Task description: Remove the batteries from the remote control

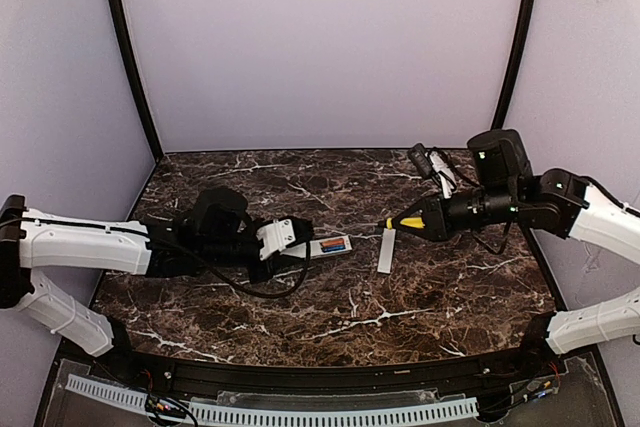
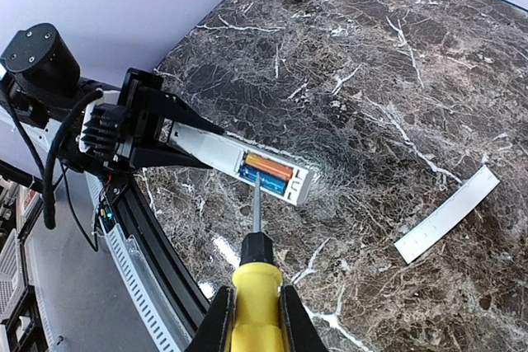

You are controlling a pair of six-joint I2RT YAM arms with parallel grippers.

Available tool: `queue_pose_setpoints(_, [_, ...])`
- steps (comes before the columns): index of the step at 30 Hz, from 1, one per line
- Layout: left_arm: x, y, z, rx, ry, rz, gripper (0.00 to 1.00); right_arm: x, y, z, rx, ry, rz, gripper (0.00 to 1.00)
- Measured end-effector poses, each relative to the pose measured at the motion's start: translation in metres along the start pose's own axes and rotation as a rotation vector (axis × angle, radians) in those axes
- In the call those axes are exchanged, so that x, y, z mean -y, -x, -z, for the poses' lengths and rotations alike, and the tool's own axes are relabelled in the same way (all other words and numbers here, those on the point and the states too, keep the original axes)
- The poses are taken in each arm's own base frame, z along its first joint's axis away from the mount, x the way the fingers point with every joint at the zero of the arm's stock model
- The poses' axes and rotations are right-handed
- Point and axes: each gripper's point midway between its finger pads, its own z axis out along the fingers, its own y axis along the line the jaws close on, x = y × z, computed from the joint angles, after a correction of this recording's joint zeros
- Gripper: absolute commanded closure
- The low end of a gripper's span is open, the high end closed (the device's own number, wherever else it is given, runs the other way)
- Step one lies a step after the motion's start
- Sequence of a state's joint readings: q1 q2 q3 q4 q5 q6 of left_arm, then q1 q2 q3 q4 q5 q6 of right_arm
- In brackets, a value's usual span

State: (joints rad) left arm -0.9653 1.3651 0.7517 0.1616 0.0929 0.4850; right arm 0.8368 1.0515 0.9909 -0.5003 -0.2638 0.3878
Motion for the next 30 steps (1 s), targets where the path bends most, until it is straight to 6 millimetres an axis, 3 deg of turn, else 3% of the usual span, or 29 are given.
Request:
queue_pose_setpoints(9, [-0.02, -0.019, 0.027, -0.154, 0.111, 0.018, 1.0, -0.001, -0.002, 0.001, -0.051, -0.007, 0.021, 1.0])
queue_pose_setpoints(18, [-0.028, -0.034, 0.022, -0.217, 0.165, -0.015, 1.0, -0.004, -0.001, -0.001, -0.101, -0.007, 0.017, 1.0])
queue_pose_setpoints(30, [-0.03, -0.03, 0.021, -0.182, 0.186, 0.072, 1.0, -0.001, -0.004, -0.017, -0.16, -0.012, -0.001, 1.0])
